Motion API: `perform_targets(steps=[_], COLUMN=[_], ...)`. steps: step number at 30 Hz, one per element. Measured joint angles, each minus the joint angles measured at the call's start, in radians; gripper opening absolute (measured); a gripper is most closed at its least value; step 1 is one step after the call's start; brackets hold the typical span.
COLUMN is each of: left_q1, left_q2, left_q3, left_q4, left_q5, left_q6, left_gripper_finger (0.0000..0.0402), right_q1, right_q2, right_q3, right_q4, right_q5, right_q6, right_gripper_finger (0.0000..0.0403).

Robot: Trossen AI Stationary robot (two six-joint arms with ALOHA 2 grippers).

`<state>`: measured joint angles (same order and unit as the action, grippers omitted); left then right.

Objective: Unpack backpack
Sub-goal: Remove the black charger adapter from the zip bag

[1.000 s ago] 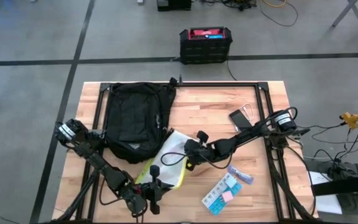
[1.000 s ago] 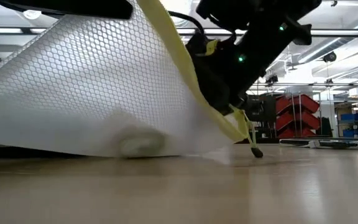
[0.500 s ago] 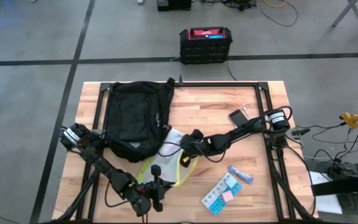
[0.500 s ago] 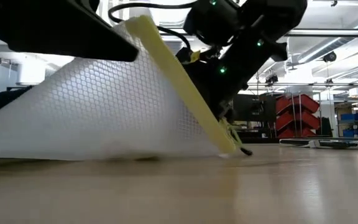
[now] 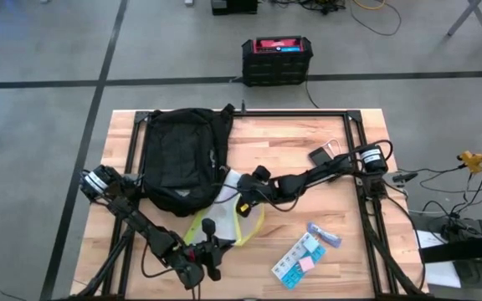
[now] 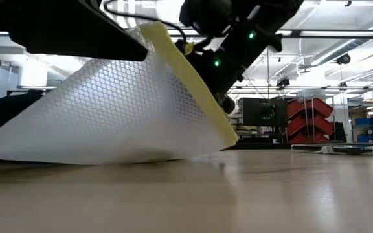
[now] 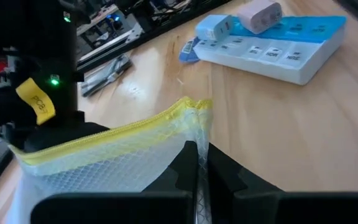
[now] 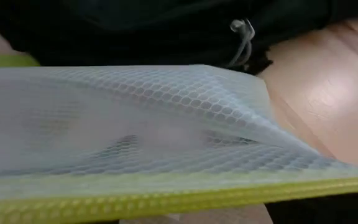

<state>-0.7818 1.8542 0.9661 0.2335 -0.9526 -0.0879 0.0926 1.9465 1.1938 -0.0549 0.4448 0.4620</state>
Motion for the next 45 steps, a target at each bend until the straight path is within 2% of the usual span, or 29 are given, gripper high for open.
perform_targets(steps=[4,12,15,19,24,25,31,38,43,45], left_q1=[0.001,0.003,0.004,0.003,0.003,0.004,0.017,0.036,0.079,0.1], left_q2=[0.0,0.0,-0.001,-0.002,-0.002,-0.002,-0.003,-0.003,0.017,0.033], left_q3=[0.0,-0.001,-0.001,-0.001,0.0,0.0,0.002,0.002,0.002,0.002], left_q4=[-0.022,-0.032,-0.031,-0.028,-0.026,-0.026,-0.024,-0.024,0.024,0.04], left_q5=[-0.041,-0.047,-0.05,-0.051,-0.048,-0.047,-0.036,-0.049,0.001,0.009], left_q6=[0.001,0.001,0.001,0.001,0.001,0.001,-0.009,-0.042,-0.059,-0.055], left_gripper_finger=[0.0,0.0,0.0,0.0,0.0,0.0,0.0,0.0,0.0,0.0], right_q1=[-0.043,-0.073,-0.082,-0.087,-0.091,-0.093,-0.066,0.06,0.153,0.186], right_q2=[0.018,0.058,0.079,0.094,0.087,0.082,0.002,-0.135,-0.199,-0.218], right_q3=[-0.001,-0.001,0.0,0.0,0.0,0.0,-0.003,-0.007,-0.008,-0.008], right_q4=[-0.017,0.009,0.037,0.055,0.042,0.035,-0.137,-0.38,-0.406,-0.404], right_q5=[-0.042,-0.03,-0.025,-0.024,-0.043,-0.067,-0.163,-0.209,-0.363,-0.393], right_q6=[0.02,-0.011,-0.007,-0.001,-0.01,-0.014,-0.02,-0.058,-0.079,-0.104], right_gripper_finger=[0.0273,0.03,0.0296,0.0246,0.0122,0.011,0.011,0.011,0.011,0.011])
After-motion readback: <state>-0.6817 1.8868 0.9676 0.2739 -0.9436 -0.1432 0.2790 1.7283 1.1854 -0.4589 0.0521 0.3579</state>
